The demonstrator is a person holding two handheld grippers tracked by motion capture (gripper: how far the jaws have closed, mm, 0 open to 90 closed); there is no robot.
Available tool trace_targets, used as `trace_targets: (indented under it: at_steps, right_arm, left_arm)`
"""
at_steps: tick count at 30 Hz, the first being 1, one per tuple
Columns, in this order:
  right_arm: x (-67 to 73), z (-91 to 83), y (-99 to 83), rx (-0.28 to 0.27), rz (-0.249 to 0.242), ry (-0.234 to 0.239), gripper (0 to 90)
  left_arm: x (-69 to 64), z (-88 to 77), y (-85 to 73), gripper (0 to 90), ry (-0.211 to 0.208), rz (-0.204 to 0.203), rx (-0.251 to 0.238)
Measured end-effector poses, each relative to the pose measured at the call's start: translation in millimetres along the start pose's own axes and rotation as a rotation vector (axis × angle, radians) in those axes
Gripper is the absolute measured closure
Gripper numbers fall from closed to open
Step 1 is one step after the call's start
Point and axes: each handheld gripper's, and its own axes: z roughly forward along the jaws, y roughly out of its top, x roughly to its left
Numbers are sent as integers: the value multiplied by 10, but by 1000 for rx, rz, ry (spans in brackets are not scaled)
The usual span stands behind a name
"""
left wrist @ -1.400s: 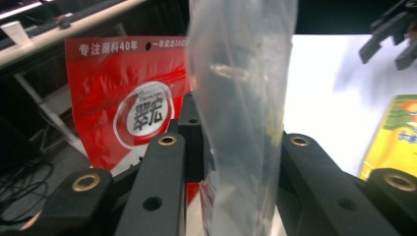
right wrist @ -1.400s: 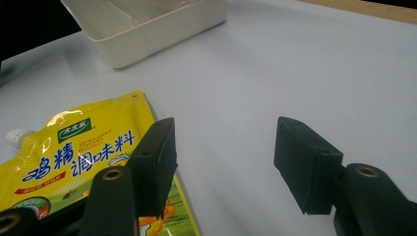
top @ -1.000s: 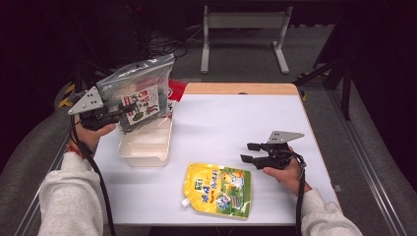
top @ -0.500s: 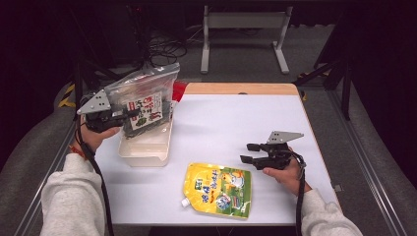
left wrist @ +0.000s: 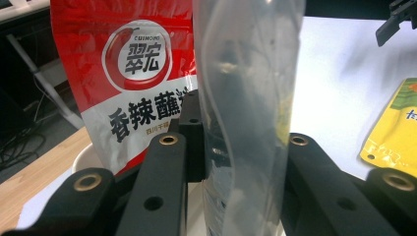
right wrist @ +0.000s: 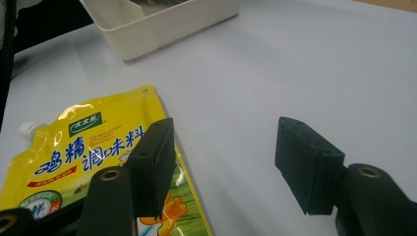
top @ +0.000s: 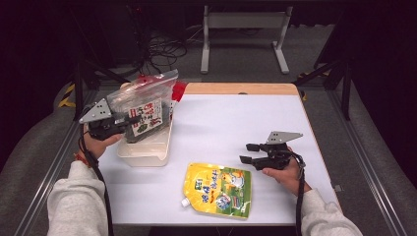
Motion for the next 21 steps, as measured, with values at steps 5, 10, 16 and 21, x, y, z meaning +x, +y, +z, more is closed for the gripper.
trace_targets:
  at_steps: [5,10,16,21]
  right_arm:
    - [7,-17,11,-1,-5,-4,404]
    - [8,-37,19,0,-9,-7,403]
    - [-1,-57,22,-5,-12,-1,398]
    - [0,-56,27,-1,-15,-7,395]
  left_arm:
    - [-23,-2,-32,747,-1,-16,-17]
    - [-29,-1,-78,749,-1,-42,-42]
    - [-28,11,-89,749,9,-55,-48]
    - [-28,19,-124,745,28,-95,-78]
